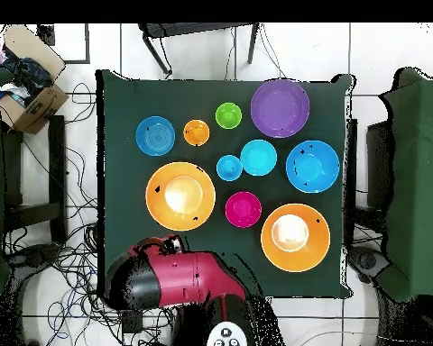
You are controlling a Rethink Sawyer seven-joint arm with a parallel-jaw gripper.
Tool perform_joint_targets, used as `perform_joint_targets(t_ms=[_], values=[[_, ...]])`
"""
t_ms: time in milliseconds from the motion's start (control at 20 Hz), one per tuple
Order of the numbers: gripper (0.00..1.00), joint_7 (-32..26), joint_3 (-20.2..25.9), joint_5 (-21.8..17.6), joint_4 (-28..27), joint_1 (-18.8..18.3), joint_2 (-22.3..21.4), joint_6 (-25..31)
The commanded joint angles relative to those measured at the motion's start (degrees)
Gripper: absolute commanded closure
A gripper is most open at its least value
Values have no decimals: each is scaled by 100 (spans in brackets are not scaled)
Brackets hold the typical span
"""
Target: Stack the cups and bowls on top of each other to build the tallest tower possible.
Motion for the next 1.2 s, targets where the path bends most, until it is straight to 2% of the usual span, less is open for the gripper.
perform_joint_targets(t_ms=[50, 450, 600, 700, 1200], values=[[0, 69, 367, -701, -315, -42, 876, -293], [0, -376, 572, -1411, -277, -578, 1183, -422], [0, -556, 620, -1936, -449, -776, 1541, -617], [0, -781, 818, -2312, -556, -966, 1686, -647], [0, -1610, 1818, -3585, -728, -2309, 1725, -61]])
